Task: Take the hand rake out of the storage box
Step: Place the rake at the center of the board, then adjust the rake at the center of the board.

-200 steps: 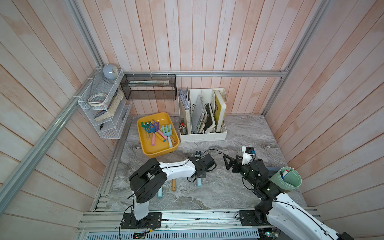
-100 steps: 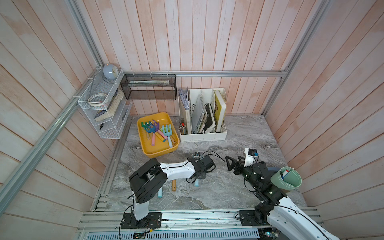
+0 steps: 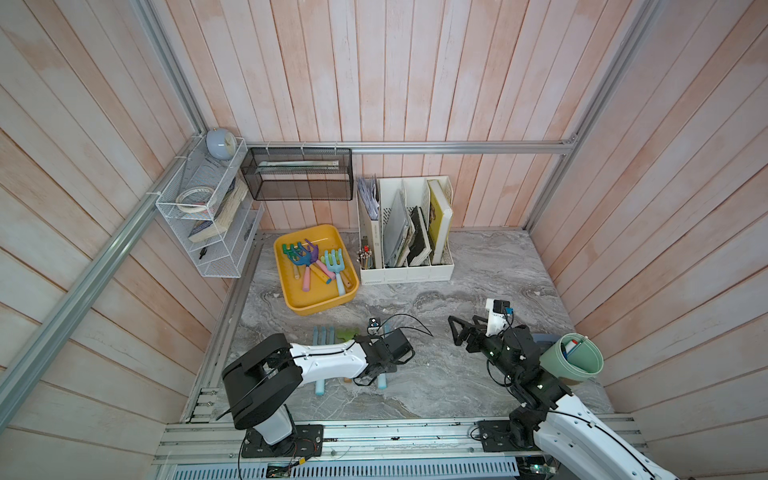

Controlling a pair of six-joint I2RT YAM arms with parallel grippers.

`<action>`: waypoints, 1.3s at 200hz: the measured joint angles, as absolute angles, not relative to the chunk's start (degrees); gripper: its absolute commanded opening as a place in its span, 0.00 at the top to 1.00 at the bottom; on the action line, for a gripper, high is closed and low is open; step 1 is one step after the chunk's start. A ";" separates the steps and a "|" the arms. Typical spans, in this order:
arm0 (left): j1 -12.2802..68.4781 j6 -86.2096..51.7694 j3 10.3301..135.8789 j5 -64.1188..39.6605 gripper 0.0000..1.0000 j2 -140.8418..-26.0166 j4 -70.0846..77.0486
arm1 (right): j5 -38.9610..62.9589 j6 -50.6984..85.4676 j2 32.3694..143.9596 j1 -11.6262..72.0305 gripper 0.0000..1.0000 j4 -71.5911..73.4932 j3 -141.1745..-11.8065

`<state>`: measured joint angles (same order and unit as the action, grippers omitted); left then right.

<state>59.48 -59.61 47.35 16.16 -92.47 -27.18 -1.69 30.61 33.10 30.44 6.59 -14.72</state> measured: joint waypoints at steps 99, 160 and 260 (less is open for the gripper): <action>58.24 -60.64 45.63 17.02 0.74 -90.91 -27.22 | 0.54 31.29 33.69 30.44 0.02 7.90 -14.68; 56.49 -57.93 44.56 16.99 0.53 -89.95 -26.57 | 1.21 31.29 33.69 30.44 0.02 8.19 -14.66; 54.41 -55.70 45.41 19.79 0.43 -84.93 -33.47 | 1.37 31.27 34.15 30.44 0.02 8.95 -14.22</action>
<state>54.41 -55.70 45.41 19.79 -84.93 -33.47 1.37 31.27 34.15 30.44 8.95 -14.22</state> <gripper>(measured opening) 0.572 0.981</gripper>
